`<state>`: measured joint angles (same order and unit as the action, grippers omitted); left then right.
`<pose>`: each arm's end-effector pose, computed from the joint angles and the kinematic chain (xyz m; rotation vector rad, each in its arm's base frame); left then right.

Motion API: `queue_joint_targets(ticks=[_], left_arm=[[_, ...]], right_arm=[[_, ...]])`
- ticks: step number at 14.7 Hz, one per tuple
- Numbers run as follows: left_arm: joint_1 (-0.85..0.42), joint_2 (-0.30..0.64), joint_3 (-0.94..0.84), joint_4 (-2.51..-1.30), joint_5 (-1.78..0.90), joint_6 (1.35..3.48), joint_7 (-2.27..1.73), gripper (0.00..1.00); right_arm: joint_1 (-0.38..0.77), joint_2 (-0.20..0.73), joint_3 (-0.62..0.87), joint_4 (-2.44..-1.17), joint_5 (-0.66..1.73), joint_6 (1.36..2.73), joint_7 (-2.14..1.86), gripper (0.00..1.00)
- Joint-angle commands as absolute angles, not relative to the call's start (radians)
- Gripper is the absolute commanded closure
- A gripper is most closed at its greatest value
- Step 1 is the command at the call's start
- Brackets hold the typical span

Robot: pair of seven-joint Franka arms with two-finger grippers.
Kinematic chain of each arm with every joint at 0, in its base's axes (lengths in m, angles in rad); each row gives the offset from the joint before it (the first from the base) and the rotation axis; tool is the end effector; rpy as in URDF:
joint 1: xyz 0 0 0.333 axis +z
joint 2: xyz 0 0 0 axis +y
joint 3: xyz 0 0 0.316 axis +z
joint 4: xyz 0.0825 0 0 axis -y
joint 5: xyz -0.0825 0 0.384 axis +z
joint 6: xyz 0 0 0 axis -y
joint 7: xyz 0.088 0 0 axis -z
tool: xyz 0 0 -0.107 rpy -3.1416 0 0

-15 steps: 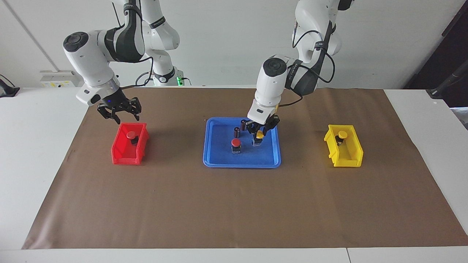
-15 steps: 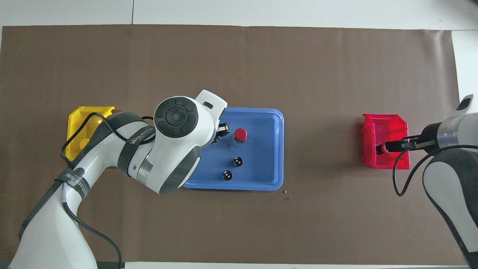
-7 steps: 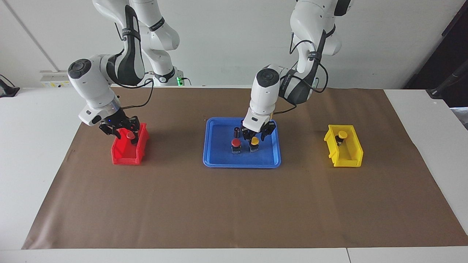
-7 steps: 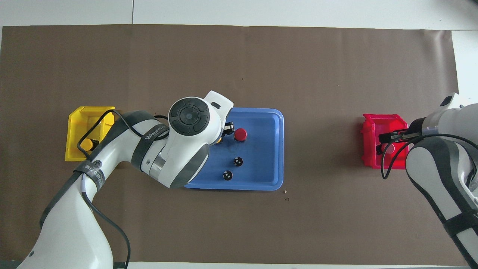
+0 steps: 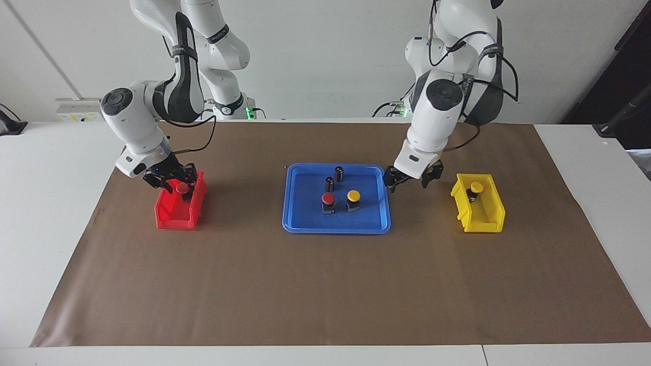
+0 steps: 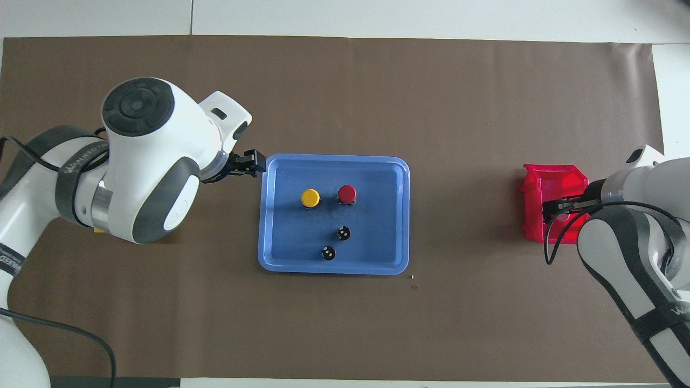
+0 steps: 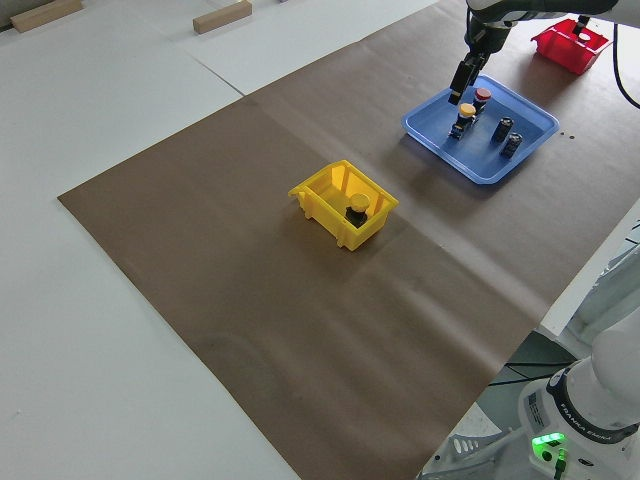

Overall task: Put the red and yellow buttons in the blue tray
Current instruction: 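Drop the yellow button in the tray while the right gripper returns, then grasp the second red button while the left gripper grasps yellow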

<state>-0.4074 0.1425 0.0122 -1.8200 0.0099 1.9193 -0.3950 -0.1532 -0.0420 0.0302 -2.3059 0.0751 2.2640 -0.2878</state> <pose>0.5505 -0.2292 0.4530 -3.1144 0.0060 0.0555 0.5018 -0.0600 0.3634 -3.0810 -0.1801 -0.0180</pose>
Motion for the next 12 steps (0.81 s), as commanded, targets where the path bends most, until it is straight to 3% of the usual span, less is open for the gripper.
queue_joint_targets(ticks=[1, 6, 8, 12], left_arm=[[-0.261, 0.078, 0.003, -1.844, 0.02, 1.864, -0.151, 0.0], [-0.077, 0.019, 0.003, -1.995, 0.02, 1.978, 0.087, 0.01], [-0.028, -0.023, 0.003, -2.086, 0.02, 2.029, 0.158, 0.11], [-0.008, -0.035, 0.003, -2.152, 0.02, 2.089, 0.146, 0.27]], right_arm=[[-0.175, -0.06, 0.041, -2.348, 0.092, 2.315, -0.324, 0.34], [-0.178, -0.067, 0.041, -2.373, 0.091, 2.338, -0.339, 0.35], [-0.196, -0.071, 0.041, -2.375, 0.091, 2.339, -0.359, 0.35], [-0.196, -0.072, 0.043, -2.384, 0.091, 2.339, -0.364, 0.35]])
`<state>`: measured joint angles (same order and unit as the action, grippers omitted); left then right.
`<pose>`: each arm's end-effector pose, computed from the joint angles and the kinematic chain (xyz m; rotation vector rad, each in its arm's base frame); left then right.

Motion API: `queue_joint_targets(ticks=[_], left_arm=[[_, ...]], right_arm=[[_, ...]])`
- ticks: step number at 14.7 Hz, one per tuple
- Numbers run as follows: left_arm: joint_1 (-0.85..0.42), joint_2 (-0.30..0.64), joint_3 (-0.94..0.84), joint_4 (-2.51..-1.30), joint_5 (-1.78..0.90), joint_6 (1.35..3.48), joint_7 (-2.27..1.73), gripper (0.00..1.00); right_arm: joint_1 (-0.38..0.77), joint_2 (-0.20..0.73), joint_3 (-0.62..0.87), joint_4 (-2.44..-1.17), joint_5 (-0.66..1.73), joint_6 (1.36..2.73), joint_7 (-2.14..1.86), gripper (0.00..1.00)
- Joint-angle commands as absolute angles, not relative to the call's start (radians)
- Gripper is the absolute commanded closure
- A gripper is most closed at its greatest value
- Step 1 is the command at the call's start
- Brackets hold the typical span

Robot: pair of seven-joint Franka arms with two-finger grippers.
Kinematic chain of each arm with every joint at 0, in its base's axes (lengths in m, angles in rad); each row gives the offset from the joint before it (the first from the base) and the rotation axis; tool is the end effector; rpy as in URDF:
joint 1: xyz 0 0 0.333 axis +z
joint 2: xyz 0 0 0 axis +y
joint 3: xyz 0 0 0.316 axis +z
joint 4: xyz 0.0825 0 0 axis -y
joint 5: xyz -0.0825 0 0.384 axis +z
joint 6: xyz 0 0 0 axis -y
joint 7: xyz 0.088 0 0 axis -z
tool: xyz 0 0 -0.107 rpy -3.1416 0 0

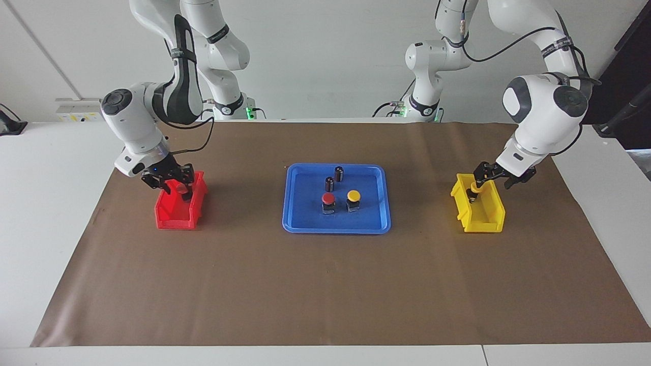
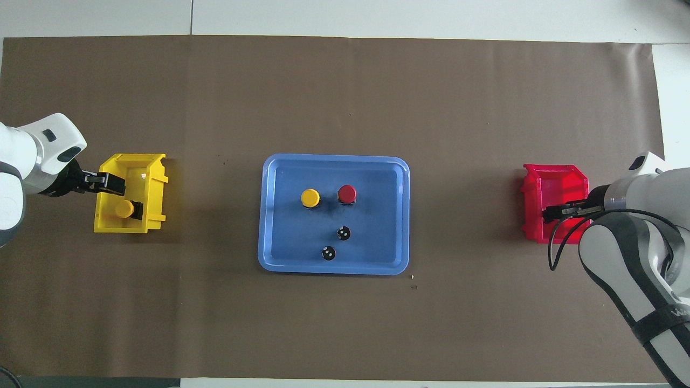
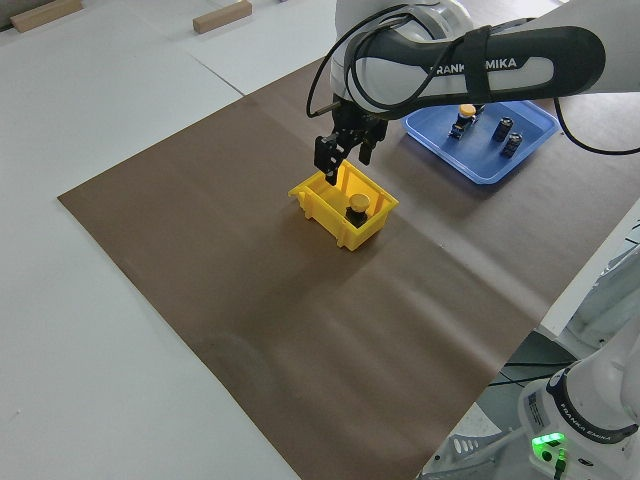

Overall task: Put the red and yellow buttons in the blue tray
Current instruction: 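Grasp the second red button while the left gripper grasps yellow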

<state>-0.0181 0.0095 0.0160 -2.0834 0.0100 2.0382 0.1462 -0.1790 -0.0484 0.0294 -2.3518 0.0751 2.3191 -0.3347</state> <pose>0.5415 -0.0006 0.4166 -3.1262 0.2397 0.0866 0.4921 -0.0728 0.3516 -3.0856 -0.2077 -0.0436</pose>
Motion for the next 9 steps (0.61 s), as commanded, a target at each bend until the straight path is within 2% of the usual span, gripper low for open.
queue_joint_targets(ticks=[1, 5, 9], left_arm=[[-0.009, -0.035, 0.003, -2.161, 0.02, 2.1, 0.144, 0.29], [-0.015, -0.035, 0.003, -2.198, 0.02, 2.131, 0.144, 0.3], [-0.017, -0.038, 0.003, -2.23, 0.02, 2.141, 0.144, 0.3]], right_arm=[[-0.196, -0.074, 0.043, -2.387, 0.091, 2.339, -0.361, 0.36], [-0.195, -0.084, 0.043, -2.414, 0.091, 2.361, -0.357, 0.46], [-0.195, -0.083, 0.043, -2.408, 0.091, 2.355, -0.368, 0.78]])
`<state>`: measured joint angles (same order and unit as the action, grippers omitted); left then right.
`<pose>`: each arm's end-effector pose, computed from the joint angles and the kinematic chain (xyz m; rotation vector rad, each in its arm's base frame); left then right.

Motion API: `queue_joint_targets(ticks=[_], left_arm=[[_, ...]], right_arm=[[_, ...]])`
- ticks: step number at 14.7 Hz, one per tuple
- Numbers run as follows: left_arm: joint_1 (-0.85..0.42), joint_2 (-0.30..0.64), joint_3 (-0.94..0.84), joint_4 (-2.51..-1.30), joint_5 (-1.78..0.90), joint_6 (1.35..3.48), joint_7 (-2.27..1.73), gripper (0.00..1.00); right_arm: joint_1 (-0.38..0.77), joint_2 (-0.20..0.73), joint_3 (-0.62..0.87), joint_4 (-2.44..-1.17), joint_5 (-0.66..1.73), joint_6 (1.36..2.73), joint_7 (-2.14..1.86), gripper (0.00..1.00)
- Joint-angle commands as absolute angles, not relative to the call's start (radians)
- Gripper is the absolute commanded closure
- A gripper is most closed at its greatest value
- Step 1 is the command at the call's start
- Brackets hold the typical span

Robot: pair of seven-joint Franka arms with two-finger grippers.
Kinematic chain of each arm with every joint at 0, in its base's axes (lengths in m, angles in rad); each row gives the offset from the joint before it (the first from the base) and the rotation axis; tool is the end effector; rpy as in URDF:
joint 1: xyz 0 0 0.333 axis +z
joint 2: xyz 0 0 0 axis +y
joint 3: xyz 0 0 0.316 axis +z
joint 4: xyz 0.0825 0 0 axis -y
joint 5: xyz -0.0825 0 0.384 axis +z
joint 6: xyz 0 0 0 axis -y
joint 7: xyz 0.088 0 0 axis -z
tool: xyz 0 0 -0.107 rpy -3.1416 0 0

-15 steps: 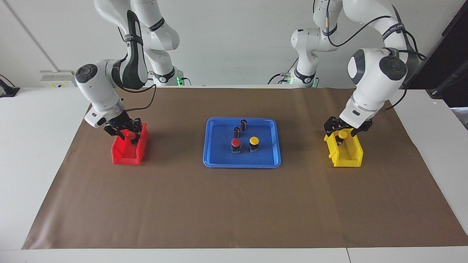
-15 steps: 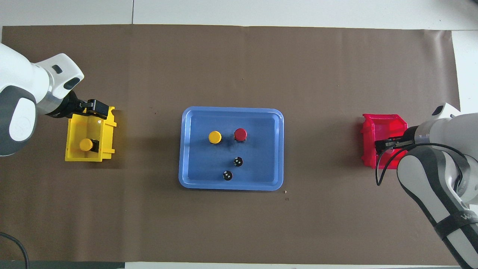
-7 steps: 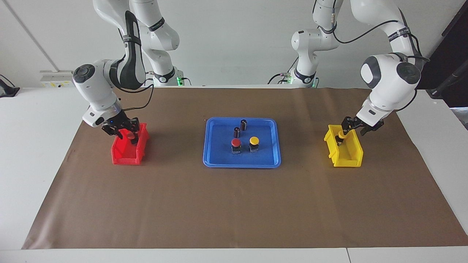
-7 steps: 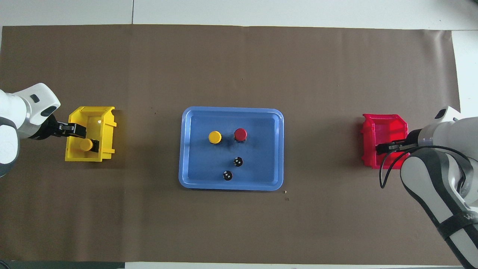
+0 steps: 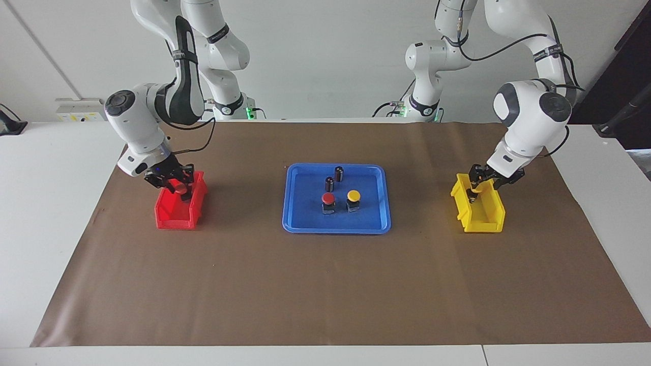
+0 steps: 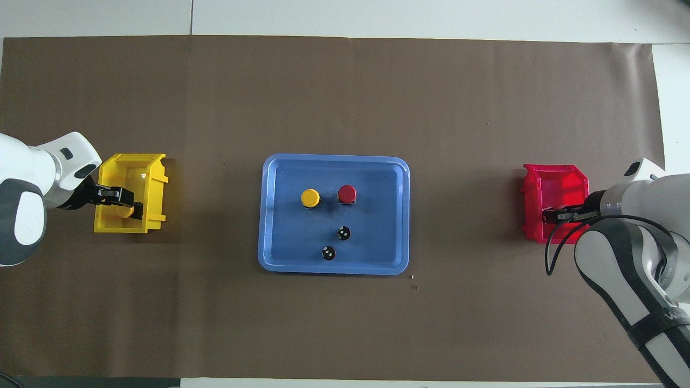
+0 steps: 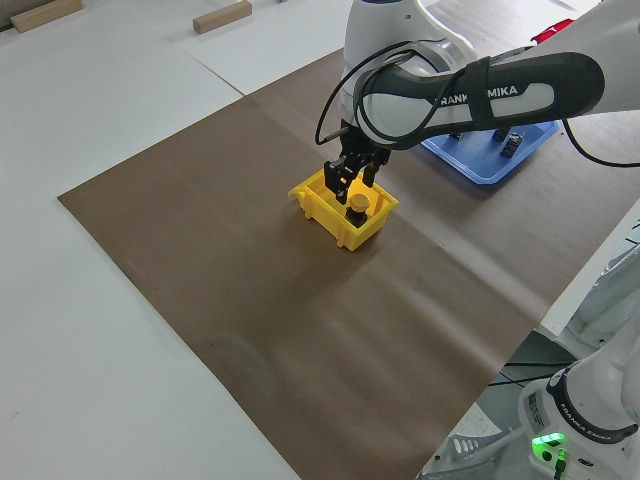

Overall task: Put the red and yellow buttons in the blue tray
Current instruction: 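Grasp the second red button while the left gripper grasps yellow, then drop the red button in the tray while the left gripper carries yellow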

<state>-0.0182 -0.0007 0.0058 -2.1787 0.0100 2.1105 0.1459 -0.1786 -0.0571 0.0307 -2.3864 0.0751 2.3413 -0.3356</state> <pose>0.5253 -0.0060 0.3850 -3.1254 0.2564 0.1065 0.4839 -0.0709 0.3430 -3.0862 -0.2097 -0.0375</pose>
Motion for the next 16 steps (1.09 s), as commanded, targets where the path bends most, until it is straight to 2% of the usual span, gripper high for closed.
queue_joint_targets(ticks=[1, 2, 4, 6, 7, 8, 9, 10, 12, 14, 16], left_arm=[[-0.017, -0.041, 0.003, -2.233, 0.02, 2.144, 0.144, 0.3], [-0.017, -0.044, 0.003, -2.243, 0.02, 2.145, 0.143, 0.3], [-0.018, -0.043, 0.002, -2.266, 0.02, 2.163, 0.137, 0.3], [-0.018, -0.04, 0.002, -2.281, 0.02, 2.204, 0.129, 0.3], [-0.018, -0.038, 0.002, -2.281, 0.02, 2.204, 0.126, 0.37], [-0.02, -0.038, 0.002, -2.281, 0.02, 2.204, 0.105, 0.75], [-0.018, -0.035, 0.002, -2.278, 0.02, 2.204, 0.098, 0.98], [-0.017, -0.031, 0.003, -2.27, 0.02, 2.195, 0.098, 0.99], [-0.017, -0.012, 0.003, -2.189, 0.02, 2.114, 0.103, 0.99], [-0.021, 0.032, 0.002, -2.003, 0.031, 1.951, 0.126, 0.99], [-0.063, 0.067, -0.008, -1.835, 0.031, 1.794, 0.13, 0.99]], right_arm=[[-0.193, -0.075, 0.043, -2.373, 0.091, 2.329, -0.388, 0.81], [-0.192, -0.058, 0.043, -2.303, 0.087, 2.256, -0.408, 0.81], [-0.183, 0.017, 0.043, -2.058, 0.055, 2.006, -0.4, 0.81], [-0.137, 0.09, 0.055, -1.828, 0.002, 1.814, -0.333, 0.81], [-0.079, 0.124, 0.055, -1.727, -0.009, 1.73, -0.257, 0.81], [-0.01, 0.153, 0.055, -1.654, -0.017, 1.679, -0.165, 0.8], [0.067, 0.167, 0.055, -1.629, -0.018, 1.675, -0.065, 0.8], [0.139, 0.172, 0.055, -1.638, -0.012, 1.712, 0.057, 0.8], [0.272, 0.152, 0.057, -1.769, -0.006, 1.933, 0.304, 0.8], [0.369, 0.17, 0.057, -1.85, -0.003, 2.102, 0.443, 0.8], [0.385, 0.222, 0.057, -1.858, -0.003, 2.161, 0.479, 0.78]])
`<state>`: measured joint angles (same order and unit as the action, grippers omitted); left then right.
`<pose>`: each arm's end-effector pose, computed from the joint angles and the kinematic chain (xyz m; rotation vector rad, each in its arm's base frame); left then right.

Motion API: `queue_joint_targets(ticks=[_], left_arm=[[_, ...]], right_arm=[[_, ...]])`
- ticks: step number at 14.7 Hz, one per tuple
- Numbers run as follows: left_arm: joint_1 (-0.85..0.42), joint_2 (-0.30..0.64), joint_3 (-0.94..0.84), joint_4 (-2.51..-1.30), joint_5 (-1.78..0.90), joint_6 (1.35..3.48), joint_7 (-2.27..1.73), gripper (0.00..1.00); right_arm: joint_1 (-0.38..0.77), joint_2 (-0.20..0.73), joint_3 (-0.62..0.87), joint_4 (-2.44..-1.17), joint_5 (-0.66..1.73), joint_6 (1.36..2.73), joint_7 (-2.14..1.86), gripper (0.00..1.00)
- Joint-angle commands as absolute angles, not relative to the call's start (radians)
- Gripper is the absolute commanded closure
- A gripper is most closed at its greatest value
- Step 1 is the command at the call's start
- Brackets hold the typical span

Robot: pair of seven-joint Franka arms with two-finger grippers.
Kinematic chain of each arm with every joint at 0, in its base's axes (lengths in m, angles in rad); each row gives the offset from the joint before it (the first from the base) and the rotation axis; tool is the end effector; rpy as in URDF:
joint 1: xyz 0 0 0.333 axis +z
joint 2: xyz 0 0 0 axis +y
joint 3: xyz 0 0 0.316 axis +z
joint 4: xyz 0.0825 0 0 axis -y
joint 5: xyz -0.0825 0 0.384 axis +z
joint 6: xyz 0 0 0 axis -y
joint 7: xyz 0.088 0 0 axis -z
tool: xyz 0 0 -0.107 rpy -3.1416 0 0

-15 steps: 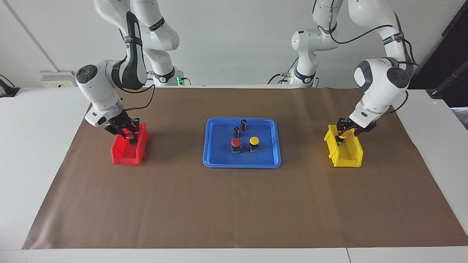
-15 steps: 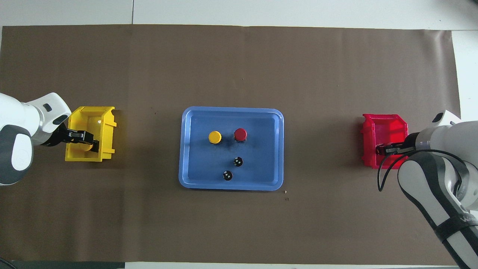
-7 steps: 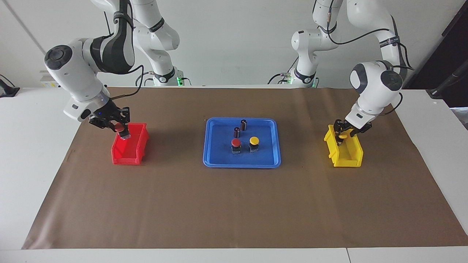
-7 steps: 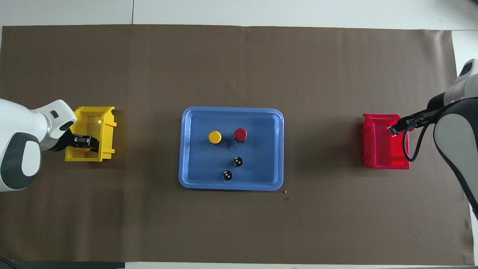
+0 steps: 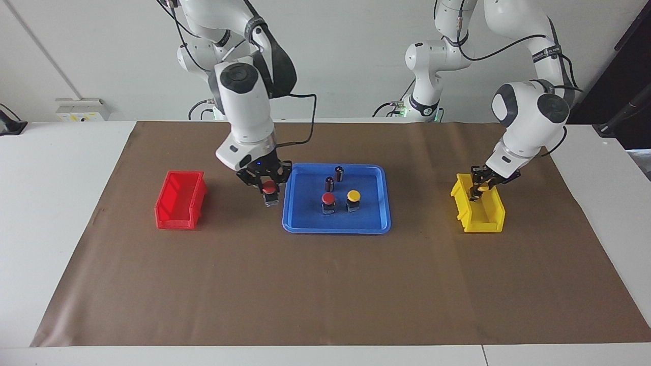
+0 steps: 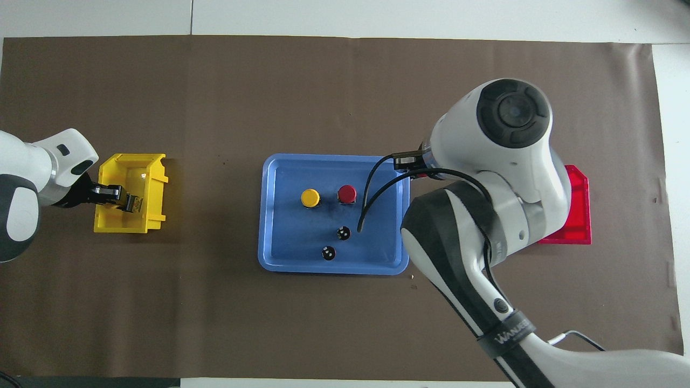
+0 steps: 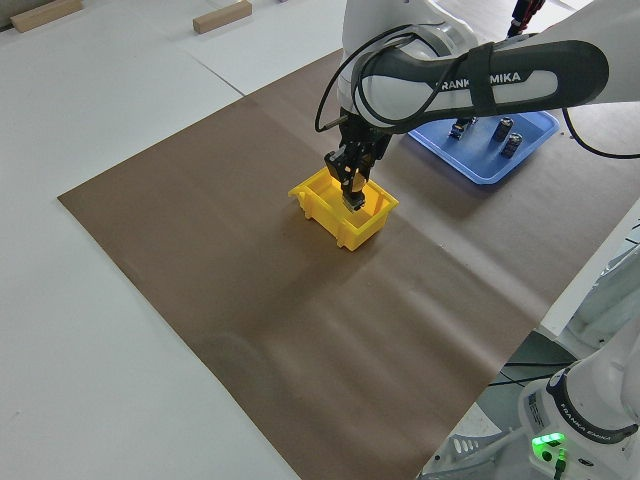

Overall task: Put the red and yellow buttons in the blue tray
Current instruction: 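Drop the red button in the tray while the left gripper carries yellow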

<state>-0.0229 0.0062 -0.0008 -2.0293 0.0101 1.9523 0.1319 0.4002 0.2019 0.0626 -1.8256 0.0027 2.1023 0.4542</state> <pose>0.5434 -0.0122 0.4362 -3.1242 0.2501 0.1310 0.5565 0.2755 0.4308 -3.0936 -0.0086 -0.0942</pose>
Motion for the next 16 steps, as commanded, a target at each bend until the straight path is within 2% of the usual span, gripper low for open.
queue_joint_targets(ticks=[1, 7, 11, 12, 14, 15, 16], left_arm=[[-0.105, 0.081, -0.005, -1.798, 0.029, 1.763, 0.097, 0.99], [-0.369, 0.087, -0.009, -1.856, -0.002, 1.934, -0.384, 0.99], [-0.517, 0.141, -0.009, -1.879, -0.003, 2.006, -0.55, 0.99], [-0.543, 0.143, -0.009, -1.899, -0.003, 2.032, -0.586, 0.99], [-0.569, 0.149, -0.009, -1.936, -0.003, 2.069, -0.603, 0.99], [-0.578, 0.161, -0.009, -1.943, -0.003, 2.075, -0.603, 0.99], [-0.581, 0.164, -0.009, -1.956, -0.002, 2.083, -0.604, 0.99]], right_arm=[[0.39, 0.242, 0.057, -1.858, -0.003, 2.183, 0.482, 0.78], [0.411, 0.242, 0.061, -1.95, -0.002, 2.276, 0.483, 0.77], [0.442, 0.258, 0.061, -1.95, 0.0, 2.283, 0.528, 0.74], [0.44, 0.258, 0.061, -1.953, 0.0, 2.283, 0.528, 0.65], [0.436, 0.258, 0.061, -1.948, 0.0, 2.276, 0.525, 0.14], [0.43, 0.256, 0.06, -1.934, -0.003, 2.261, 0.522, 0.0], [0.425, 0.25, 0.058, -1.916, -0.003, 2.247, 0.522, 0.0]])
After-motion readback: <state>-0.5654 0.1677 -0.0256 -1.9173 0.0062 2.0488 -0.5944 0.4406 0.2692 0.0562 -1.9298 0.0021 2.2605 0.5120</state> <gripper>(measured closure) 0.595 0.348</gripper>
